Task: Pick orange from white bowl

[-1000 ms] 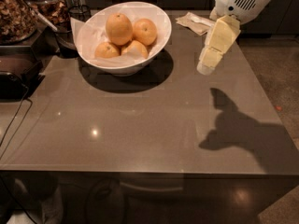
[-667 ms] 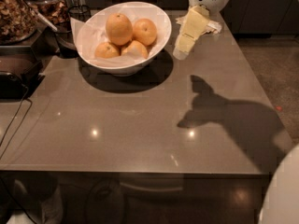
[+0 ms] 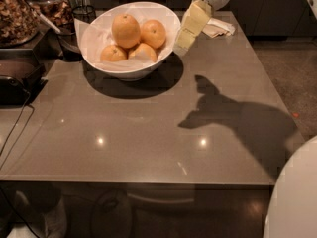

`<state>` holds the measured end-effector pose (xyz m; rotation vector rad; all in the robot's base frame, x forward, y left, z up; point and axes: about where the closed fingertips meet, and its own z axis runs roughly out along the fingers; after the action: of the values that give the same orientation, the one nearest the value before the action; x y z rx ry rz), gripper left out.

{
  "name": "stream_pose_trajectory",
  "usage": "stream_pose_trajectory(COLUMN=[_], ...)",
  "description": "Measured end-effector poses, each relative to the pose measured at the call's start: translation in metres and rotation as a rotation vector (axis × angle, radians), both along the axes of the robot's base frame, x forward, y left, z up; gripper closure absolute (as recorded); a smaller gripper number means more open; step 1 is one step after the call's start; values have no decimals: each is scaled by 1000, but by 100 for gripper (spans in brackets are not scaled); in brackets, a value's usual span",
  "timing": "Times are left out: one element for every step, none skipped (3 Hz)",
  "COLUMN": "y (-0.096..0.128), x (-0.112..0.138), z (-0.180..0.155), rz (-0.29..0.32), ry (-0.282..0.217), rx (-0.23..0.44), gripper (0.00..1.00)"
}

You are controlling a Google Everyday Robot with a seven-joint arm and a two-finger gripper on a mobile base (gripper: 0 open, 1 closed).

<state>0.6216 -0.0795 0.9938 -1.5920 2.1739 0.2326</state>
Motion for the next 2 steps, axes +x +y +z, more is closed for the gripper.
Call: stream_pose_trajectory(y=[20, 56], x=[18, 41], z=[3, 4], rz=[20, 67], ry=[1, -6], rx=[12, -4], gripper=[0, 0])
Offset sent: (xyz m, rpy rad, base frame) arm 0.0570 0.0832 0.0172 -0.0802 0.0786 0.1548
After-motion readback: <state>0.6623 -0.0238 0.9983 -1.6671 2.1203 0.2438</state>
